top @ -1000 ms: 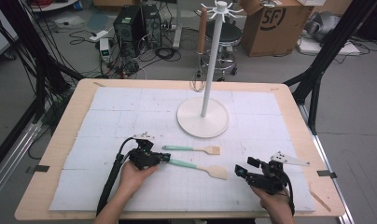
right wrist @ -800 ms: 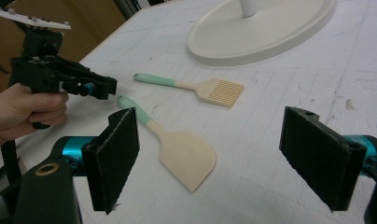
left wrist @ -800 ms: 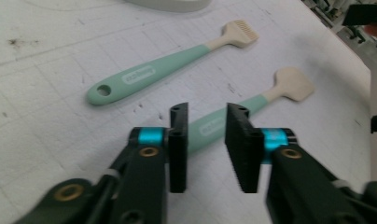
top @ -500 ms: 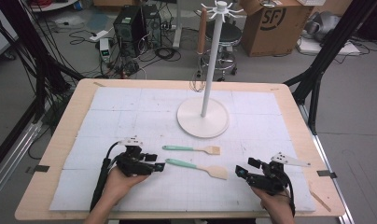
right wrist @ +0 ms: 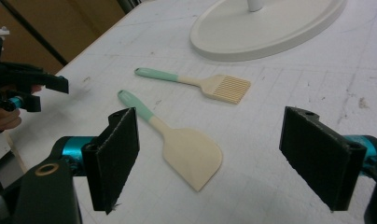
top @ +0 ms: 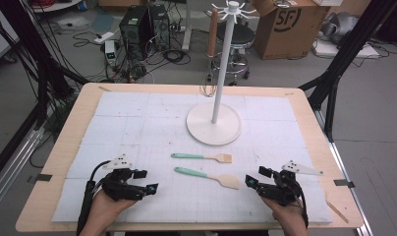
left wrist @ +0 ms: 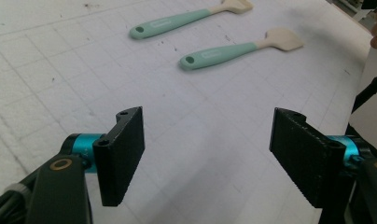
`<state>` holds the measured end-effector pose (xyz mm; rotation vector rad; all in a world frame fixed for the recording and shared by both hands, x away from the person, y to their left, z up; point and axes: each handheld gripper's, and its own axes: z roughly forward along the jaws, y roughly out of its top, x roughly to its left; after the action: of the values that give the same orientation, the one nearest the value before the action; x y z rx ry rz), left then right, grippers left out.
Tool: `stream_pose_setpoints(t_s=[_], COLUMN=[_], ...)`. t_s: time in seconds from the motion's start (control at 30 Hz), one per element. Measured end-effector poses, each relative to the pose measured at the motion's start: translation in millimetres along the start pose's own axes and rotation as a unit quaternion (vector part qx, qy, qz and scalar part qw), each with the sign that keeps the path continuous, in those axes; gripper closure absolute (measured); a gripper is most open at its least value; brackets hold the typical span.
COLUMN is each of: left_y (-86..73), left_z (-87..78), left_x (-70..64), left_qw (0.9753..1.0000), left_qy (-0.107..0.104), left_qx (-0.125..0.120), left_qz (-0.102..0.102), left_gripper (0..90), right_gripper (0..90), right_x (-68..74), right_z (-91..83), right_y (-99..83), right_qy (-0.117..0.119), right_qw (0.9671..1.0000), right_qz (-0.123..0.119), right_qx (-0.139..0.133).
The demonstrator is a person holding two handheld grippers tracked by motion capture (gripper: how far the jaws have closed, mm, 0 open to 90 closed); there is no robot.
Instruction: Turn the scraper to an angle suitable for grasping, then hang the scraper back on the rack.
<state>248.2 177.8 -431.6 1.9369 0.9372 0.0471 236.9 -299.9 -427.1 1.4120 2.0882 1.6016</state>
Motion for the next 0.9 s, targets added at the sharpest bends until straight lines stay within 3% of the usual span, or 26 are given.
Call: stream_pose_setpoints(t_s=[0.23, 0.37, 0.53, 0.77, 0.9], left_y=[-2.9, -4.6, -8.6, -13.1, -13.8], left_z=[-4.1, -11.0, -15.9, -15.8, -11.9], left_x=[-7.1, -10.3, -8.2, -7.2, -8.5], left_qw=[1.0, 0.9999, 0.9998, 0.9995, 0.9995], left_qy=[-0.005, -0.014, -0.016, -0.03, -0.032], left_qx=[0.0, -0.008, -0.011, -0.008, -0.007], left_qz=[0.004, 0.004, -0.001, -0.003, -0.002], left_gripper=[27.2, 25.8, 24.6, 24.4, 24.1], right_gripper=[19.1, 19.3, 23.6, 26.9, 31.3], right_x=[3.3, 13.3, 25.8, 43.2, 48.7], right_z=[1.8, 13.9, 40.2, 82.9, 100.9], right_y=[-0.2, 3.7, 14.3, 22.9, 25.8], right_qy=[0.003, 0.015, 0.043, 0.067, 0.072], right_qw=[1.0, 0.9995, 0.9974, 0.9928, 0.9909], right_qz=[0.001, -0.024, -0.036, -0.055, -0.053], right_qx=[0.002, 0.016, 0.044, 0.084, 0.101])
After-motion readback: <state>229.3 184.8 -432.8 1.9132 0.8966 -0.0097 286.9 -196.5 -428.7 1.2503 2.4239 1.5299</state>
